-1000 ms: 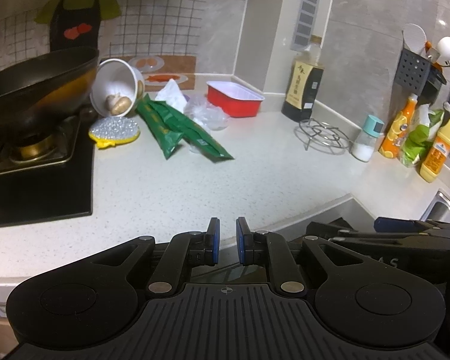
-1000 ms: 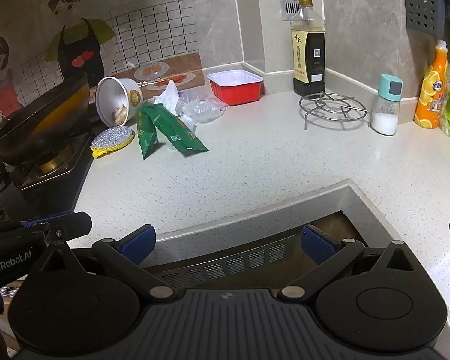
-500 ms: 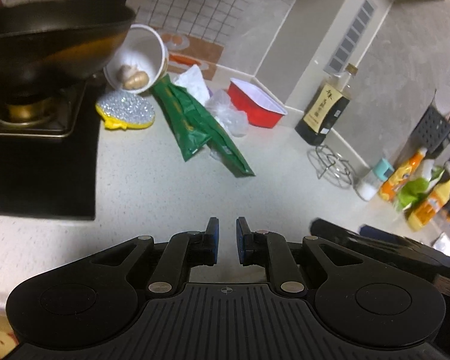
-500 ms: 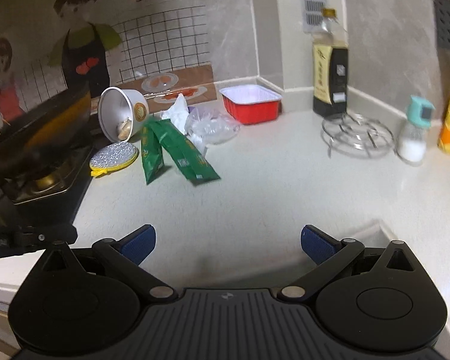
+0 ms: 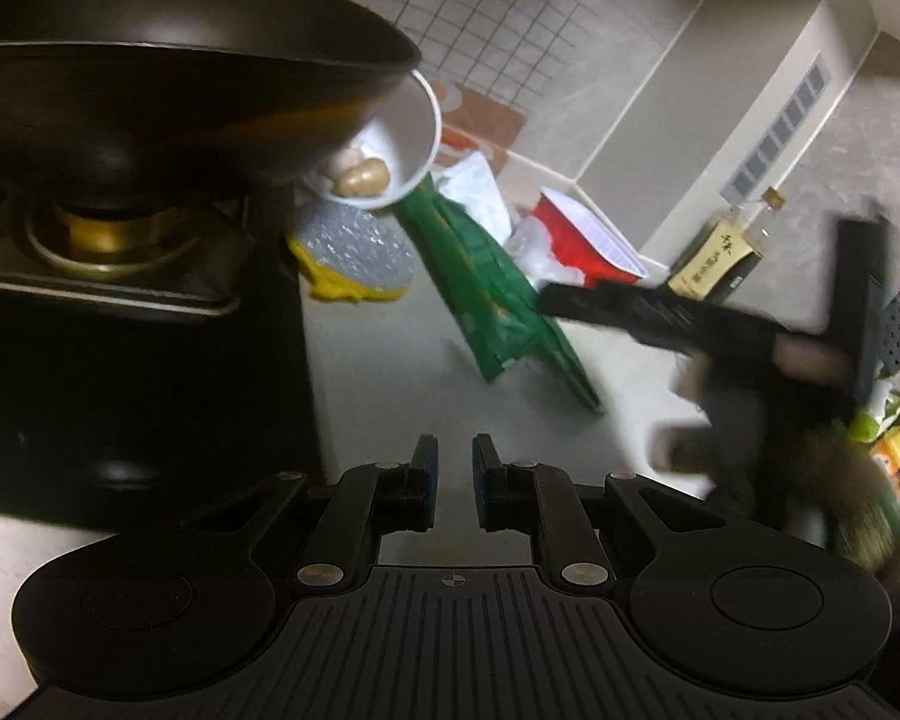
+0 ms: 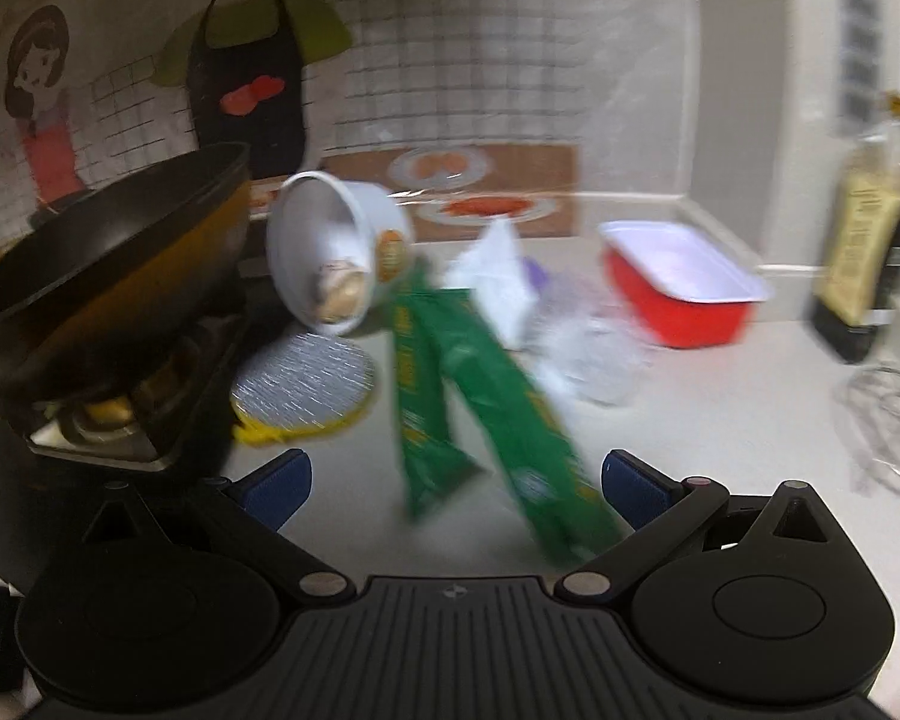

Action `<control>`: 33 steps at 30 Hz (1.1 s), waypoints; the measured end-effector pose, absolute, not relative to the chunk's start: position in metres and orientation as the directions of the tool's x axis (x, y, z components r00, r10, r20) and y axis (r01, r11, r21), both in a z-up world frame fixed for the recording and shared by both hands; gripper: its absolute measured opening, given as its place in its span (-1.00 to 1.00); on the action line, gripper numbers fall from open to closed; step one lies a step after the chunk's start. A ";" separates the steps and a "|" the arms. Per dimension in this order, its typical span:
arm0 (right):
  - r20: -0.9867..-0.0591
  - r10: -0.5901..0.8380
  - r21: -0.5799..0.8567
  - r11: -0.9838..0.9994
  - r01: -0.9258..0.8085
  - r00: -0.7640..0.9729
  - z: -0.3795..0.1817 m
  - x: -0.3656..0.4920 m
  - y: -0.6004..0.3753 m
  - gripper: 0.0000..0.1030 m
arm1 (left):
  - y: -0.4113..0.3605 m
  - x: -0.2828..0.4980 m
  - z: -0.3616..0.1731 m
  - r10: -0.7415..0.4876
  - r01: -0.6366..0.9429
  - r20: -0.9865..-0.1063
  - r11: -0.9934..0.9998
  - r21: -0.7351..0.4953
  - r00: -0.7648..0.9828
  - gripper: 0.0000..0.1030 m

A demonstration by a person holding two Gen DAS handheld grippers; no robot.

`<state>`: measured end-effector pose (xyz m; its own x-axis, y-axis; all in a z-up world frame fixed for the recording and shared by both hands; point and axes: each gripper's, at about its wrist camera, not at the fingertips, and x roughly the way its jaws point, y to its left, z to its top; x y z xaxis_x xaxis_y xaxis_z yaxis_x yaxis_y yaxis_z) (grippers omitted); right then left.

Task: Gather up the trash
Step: 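Move both tools toward the red-and-white plastic tray and clear bag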

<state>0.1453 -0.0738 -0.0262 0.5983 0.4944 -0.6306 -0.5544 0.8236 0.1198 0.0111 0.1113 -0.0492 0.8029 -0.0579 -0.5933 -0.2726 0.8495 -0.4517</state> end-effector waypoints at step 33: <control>-0.821 0.189 -0.029 0.929 -0.370 0.538 -0.064 0.323 -0.092 -0.14 | 0.122 0.038 -0.052 -0.234 -0.112 -0.596 0.867 -0.485 0.769 -0.72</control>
<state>0.3234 -0.0919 -0.0640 0.5383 0.1892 -0.8213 -0.3700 0.9286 -0.0286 0.0377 0.1221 -0.0517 0.7686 -0.2337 -0.5956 -0.1124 0.8671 -0.4853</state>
